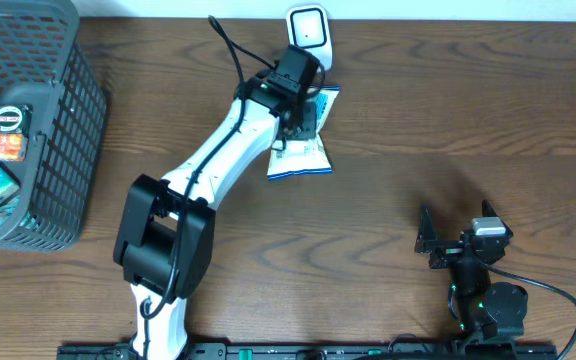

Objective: Scan the item barcode
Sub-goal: 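Hold the snack bag under the scanner face with the left gripper, then release the snack bag beside the scanner and withdraw the left gripper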

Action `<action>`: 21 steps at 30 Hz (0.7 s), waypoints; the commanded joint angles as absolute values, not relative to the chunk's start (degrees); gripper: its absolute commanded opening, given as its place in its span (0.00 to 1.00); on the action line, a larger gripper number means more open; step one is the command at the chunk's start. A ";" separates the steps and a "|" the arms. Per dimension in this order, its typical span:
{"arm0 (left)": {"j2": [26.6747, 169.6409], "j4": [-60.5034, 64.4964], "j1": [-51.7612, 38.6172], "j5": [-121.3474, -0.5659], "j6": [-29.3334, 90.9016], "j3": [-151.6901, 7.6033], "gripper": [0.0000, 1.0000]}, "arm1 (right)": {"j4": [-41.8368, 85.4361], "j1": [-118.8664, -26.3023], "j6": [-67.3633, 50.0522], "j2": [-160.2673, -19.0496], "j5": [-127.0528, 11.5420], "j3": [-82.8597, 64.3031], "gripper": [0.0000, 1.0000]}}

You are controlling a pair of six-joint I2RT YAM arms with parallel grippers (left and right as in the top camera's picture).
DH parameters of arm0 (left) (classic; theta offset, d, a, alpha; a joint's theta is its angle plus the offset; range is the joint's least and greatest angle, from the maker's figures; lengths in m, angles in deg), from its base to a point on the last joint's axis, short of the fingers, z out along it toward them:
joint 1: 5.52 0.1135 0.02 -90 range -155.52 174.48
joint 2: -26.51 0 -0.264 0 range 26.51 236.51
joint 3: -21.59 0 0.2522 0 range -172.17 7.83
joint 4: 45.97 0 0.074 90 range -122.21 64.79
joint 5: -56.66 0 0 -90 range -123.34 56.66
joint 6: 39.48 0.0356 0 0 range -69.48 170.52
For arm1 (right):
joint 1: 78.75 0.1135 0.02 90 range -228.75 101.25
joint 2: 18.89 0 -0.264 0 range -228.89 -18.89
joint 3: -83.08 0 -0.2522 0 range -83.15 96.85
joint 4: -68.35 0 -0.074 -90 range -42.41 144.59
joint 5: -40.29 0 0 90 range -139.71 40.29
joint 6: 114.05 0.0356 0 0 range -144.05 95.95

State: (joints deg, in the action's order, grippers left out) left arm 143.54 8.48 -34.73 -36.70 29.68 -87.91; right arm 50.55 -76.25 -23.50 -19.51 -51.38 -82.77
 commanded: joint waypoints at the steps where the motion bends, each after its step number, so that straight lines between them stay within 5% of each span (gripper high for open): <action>1: 146.63 8.26 -37.25 -37.46 28.78 -85.40 0.28 | 50.31 -75.66 -23.91 -19.20 -51.32 -82.86 0.99; 12: 149.29 6.40 -42.30 -37.44 30.79 -85.14 0.28 | 50.31 -75.66 -23.91 -19.20 -51.32 -82.86 0.99; 18: 137.84 5.37 -40.46 -35.91 35.58 -85.86 0.29 | 50.31 -75.66 -23.91 -19.20 -51.32 -82.86 0.99; 21: 128.38 0.67 -37.01 -24.94 36.61 -85.86 0.29 | 50.31 -75.66 -23.91 -19.20 -51.32 -82.86 0.99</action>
